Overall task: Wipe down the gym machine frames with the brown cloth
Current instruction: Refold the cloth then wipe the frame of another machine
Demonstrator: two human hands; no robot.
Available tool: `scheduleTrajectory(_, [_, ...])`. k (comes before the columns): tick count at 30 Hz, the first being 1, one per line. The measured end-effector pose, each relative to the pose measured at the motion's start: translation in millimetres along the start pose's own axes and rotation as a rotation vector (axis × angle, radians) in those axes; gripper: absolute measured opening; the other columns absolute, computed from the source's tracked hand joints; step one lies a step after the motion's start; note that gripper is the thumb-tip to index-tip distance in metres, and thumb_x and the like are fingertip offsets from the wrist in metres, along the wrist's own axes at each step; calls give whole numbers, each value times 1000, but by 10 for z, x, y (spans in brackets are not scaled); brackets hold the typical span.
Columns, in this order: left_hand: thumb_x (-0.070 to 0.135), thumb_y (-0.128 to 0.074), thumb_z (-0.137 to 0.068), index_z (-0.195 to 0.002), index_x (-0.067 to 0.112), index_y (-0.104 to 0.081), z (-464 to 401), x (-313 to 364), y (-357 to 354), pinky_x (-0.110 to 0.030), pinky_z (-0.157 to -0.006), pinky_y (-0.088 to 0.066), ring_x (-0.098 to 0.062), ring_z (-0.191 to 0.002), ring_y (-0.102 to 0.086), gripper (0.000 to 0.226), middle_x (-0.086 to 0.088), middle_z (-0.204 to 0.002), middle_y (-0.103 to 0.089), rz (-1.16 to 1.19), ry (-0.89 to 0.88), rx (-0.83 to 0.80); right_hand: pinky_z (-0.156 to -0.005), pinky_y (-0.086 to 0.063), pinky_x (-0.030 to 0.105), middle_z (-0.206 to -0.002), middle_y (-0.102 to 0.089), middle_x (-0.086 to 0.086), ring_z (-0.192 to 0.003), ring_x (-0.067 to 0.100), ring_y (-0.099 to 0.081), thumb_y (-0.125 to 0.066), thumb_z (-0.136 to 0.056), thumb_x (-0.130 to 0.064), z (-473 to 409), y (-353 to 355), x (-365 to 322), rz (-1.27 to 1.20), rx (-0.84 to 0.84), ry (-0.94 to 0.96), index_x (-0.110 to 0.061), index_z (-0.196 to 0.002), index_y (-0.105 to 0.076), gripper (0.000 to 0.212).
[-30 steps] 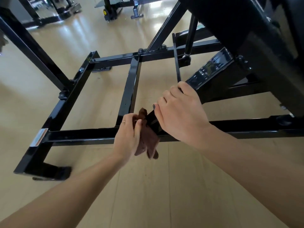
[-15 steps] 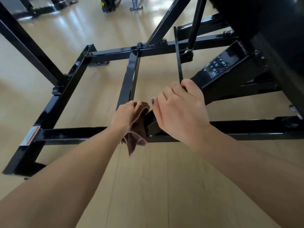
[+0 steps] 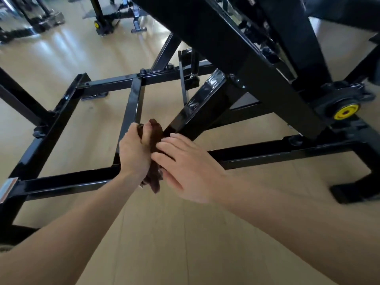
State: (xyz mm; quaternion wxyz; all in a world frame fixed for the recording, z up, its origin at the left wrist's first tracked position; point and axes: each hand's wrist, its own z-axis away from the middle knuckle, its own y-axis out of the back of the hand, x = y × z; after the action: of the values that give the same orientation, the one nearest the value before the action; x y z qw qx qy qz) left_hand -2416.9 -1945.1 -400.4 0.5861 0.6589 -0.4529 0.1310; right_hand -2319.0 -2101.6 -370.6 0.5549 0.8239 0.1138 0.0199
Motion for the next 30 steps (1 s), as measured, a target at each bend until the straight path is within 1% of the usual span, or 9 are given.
scheduleTrajectory(4, [44,-43,-106,-81,31,-48,228,588,160,-9,-58,-38,7,-67,-56,29,12,-69,-54,116,-210,0,-81,-57,34,-130,-53,-2,-98,12,-62,-54,-102,-33,389,195,1,-478,189,-407,-19,-128,-53,30])
scheduleTrajectory(6, [43,-46,-106,-83,27,-50,386,759,176,-7,-59,-38,5,-66,-56,29,12,-69,-53,225,-192,-6,-84,-60,29,-136,-50,-9,-103,5,-63,-53,-100,-51,506,303,13,-737,197,-636,-35,-138,-42,42])
scheduleTrajectory(11, [45,-49,-105,-95,23,-56,850,943,-28,-14,-65,-47,-1,-75,-62,26,14,-77,-63,559,-11,-216,-90,-52,17,-130,-60,-32,-118,-10,-58,-58,-93,-63,597,338,-94,-1326,177,-742,-71,-131,-40,43])
scheduleTrajectory(14, [53,-41,-106,-100,26,-58,1025,989,-178,-17,-68,-52,1,-81,-66,32,17,-83,-67,581,136,-294,-76,-57,17,-109,-70,-29,-100,-9,-67,-66,-94,-56,612,246,-163,-1453,344,-893,-60,-123,-54,31])
scheduleTrajectory(17, [54,-33,-107,-126,32,-59,1042,997,-224,-38,-101,-51,-12,-112,-63,39,6,-115,-68,613,287,-491,-67,-59,17,-102,-74,-20,-93,-1,-72,-66,-97,-45,698,200,-76,-1574,434,-1044,-48,-120,-63,23])
scheduleTrajectory(20, [48,-30,-109,-123,33,-62,995,1011,-99,-32,-107,-44,-8,-116,-57,38,4,-121,-63,469,155,-620,-85,-61,34,-103,-77,-9,-96,12,-75,-69,-97,-37,814,191,157,-1542,430,-1196,-37,-117,-68,20])
scheduleTrajectory(23, [35,-36,-108,-121,23,-60,894,962,92,-14,-87,-41,-2,-103,-55,29,7,-111,-61,101,-291,-400,-83,-62,44,-105,-77,3,-91,22,-77,-69,-97,-30,902,204,365,-1392,430,-1296,-30,-113,-67,16])
scheduleTrajectory(26, [36,-53,-101,-109,27,-52,678,929,264,-13,-73,-43,-4,-88,-56,12,14,-94,-57,129,-398,-132,-67,-64,46,-99,-74,1,-78,23,-76,-63,-100,-34,971,210,615,-991,468,-1309,-39,-107,-63,8])
scheduleTrajectory(30, [58,-63,-90,-139,18,-43,303,793,142,-37,-98,-48,-16,-116,-53,66,2,-126,-52,-46,-335,-126,-84,-59,49,-124,-56,5,-101,29,-64,-61,-99,-40,1069,67,1027,-229,246,-1118,-31,-139,-52,41])
